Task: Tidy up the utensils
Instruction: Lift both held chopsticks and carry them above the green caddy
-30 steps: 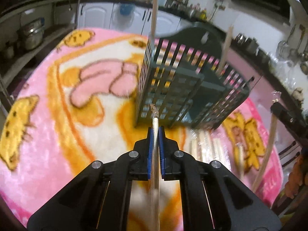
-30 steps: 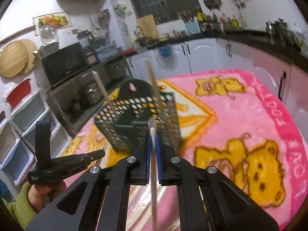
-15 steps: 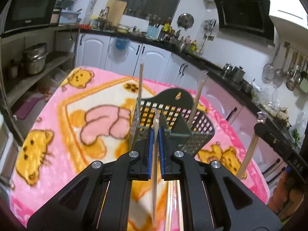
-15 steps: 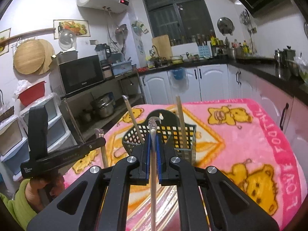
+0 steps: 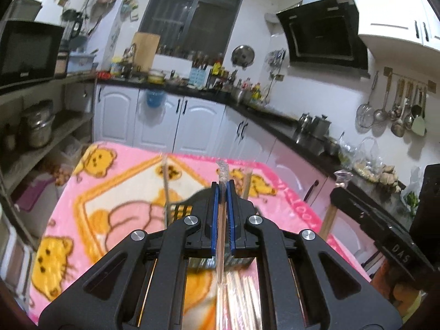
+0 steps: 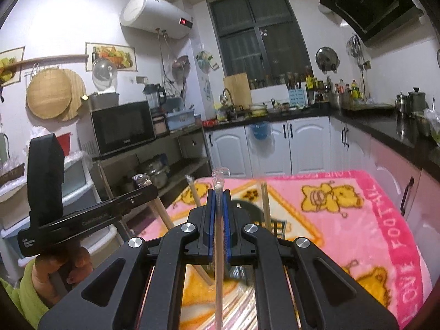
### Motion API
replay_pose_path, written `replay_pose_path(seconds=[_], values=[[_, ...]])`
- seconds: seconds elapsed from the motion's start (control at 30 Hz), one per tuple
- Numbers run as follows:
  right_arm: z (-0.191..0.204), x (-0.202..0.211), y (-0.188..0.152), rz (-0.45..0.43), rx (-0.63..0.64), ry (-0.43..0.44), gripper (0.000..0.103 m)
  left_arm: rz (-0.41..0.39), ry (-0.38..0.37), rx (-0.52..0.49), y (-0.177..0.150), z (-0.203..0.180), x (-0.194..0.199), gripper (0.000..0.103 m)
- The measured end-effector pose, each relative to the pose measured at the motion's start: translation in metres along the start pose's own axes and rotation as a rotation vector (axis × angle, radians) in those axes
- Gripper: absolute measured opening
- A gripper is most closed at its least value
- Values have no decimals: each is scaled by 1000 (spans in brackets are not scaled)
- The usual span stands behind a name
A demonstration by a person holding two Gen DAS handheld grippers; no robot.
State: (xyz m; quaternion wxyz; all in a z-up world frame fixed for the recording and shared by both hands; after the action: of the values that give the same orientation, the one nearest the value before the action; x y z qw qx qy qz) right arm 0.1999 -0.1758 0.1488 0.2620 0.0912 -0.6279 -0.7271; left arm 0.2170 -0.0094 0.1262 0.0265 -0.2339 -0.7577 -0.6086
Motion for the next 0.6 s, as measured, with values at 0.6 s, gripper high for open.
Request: replay_pose_path(seconds=[0.6], values=[[-11,-25,70,-151,78,-48,6,-94,-6,-79,57,-25,-24,3]])
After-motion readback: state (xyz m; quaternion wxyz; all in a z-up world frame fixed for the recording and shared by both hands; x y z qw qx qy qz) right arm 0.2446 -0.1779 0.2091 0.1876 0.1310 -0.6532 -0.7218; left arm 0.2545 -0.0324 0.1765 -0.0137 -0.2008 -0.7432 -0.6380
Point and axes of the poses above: each gripper's, at about its wrist camera, not at the fingertips, and x roughly against the way its jaws point, z to its left, y to its top, the point moved 6 cm from there along -x, roughly the way its jaws point, and after that the axes turned 1 degree about -z, right-handed, at the moved point
